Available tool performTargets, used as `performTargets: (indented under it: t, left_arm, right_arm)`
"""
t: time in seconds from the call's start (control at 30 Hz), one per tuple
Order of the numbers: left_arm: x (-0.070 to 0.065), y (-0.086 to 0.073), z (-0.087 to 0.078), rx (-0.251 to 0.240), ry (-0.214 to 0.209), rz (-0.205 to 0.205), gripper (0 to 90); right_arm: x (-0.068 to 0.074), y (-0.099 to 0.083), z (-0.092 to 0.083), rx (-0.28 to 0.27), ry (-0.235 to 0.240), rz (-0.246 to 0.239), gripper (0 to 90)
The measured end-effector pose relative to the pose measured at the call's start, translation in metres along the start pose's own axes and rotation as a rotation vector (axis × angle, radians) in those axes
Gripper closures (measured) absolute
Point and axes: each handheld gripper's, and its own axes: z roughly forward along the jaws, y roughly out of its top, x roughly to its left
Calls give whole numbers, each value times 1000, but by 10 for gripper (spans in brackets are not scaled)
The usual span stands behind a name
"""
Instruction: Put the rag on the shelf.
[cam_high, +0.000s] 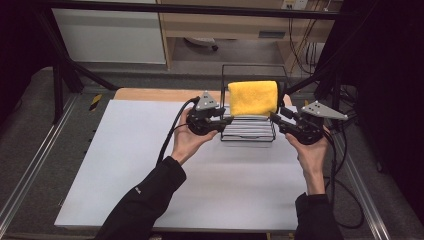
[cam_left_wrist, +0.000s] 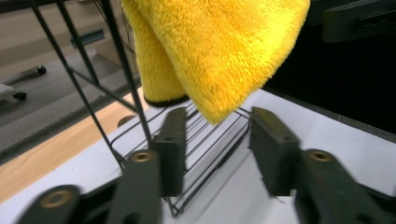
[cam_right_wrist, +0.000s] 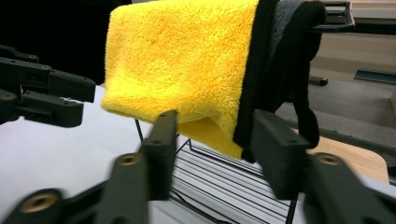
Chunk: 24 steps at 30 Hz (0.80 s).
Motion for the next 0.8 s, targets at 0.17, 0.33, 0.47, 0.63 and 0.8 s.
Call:
performTargets:
  t: [0.17,0.33,0.47,0.63,0.8]
  left_arm:
    - [3,-12,-11,37,12,-4,380]
    - [8,-30,-24,61,10,-16,263]
    - [14,-46,-36,85,23,-30,185]
    - [20,-66,-55,89,51,-42,133]
    - [26,-86,-75,82,69,-67,117]
  right_arm:
    - [5,-5,-3,4,19,15,287]
    - [10,-13,-1,37,48,34,164]
    - [14,-22,2,63,71,44,101]
    - [21,-33,7,84,99,42,64]
    - [26,-43,10,115,105,28,39]
